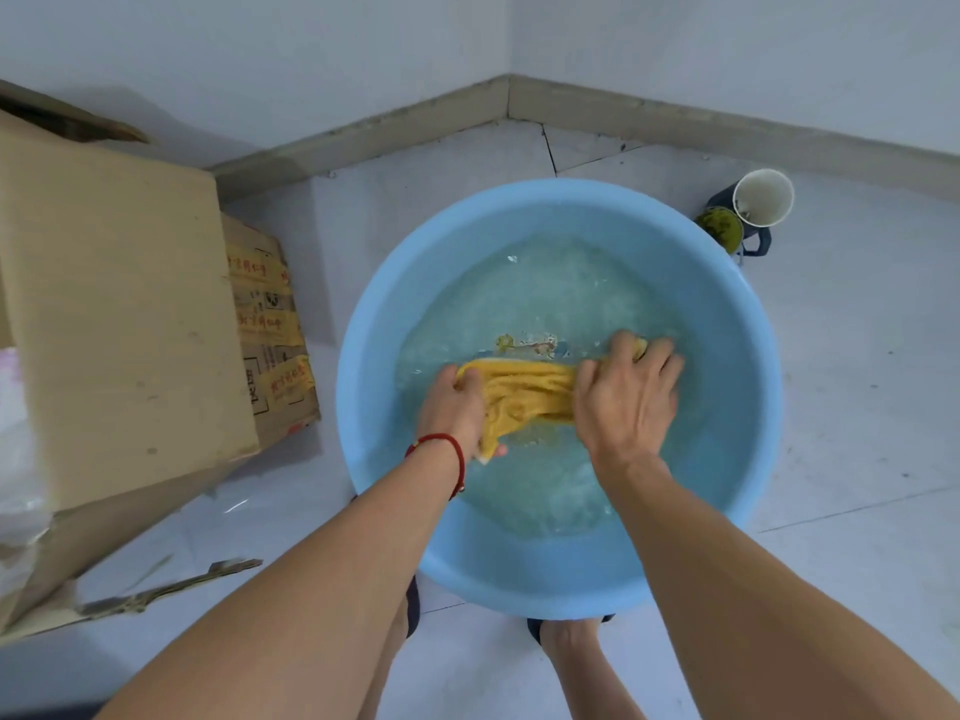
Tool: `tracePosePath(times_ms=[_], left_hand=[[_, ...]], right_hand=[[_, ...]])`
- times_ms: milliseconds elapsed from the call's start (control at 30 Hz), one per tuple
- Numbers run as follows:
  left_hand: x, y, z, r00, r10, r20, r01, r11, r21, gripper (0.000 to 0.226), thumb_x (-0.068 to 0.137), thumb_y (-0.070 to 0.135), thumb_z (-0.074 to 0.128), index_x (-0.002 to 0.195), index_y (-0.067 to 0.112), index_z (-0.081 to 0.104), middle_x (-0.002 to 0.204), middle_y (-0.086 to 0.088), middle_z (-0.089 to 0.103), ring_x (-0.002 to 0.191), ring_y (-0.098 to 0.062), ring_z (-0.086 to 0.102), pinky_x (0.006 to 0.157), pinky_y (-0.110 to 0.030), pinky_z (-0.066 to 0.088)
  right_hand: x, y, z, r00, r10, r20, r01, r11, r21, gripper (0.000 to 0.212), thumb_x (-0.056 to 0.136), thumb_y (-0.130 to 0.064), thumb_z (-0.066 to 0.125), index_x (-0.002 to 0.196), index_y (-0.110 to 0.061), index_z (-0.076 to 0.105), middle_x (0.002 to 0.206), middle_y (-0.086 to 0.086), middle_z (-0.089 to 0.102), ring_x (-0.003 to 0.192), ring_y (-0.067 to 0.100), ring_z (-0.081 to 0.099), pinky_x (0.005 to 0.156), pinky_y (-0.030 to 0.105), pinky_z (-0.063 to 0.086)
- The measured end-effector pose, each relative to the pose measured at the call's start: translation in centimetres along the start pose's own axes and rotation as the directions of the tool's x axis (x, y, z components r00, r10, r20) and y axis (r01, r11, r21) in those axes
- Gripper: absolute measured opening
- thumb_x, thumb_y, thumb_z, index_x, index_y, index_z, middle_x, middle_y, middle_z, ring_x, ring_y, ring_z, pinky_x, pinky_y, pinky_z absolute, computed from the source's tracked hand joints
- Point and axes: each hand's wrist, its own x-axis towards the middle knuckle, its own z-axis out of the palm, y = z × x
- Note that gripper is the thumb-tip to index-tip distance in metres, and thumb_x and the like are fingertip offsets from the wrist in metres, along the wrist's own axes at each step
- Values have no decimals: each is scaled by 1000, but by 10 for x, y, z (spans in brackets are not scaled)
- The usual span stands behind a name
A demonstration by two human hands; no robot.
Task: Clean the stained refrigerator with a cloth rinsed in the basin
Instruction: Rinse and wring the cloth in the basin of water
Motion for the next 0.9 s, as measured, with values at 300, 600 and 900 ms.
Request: tracePosePath(times_ms=[300, 600, 900], left_hand=[[-5, 15, 31, 973, -188, 132, 211, 960, -185, 46, 88, 58, 51, 83, 16, 69, 100, -5, 75, 91, -23, 70, 88, -33, 55], [-54, 23, 23, 986, -138, 91, 129, 986, 106, 40, 101, 50, 41, 92, 14, 56, 65, -8, 52, 42, -18, 45, 43, -17, 35], [-142, 77, -25, 922, 360, 141, -387, 866, 317, 30, 98, 47, 55, 98, 17, 61, 75, -7, 65, 43, -24, 57, 39, -25, 42]], right_hand=[[-48, -63, -11, 878, 211, 430, -475, 498, 725, 30, 76, -32, 48, 84, -29, 77, 82, -7, 73, 91, 23, 67, 89, 37, 55], [-22, -48, -36, 948, 99, 302, -243, 840, 486, 50, 100, -40, 55, 59, -11, 52, 63, 12, 56, 74, 36, 51, 72, 40, 46], [-21, 11, -82, 887, 80, 455, -301, 846, 439, 53, 98, -66, 40, 92, -17, 61, 106, 18, 64, 118, 39, 57, 100, 49, 49]])
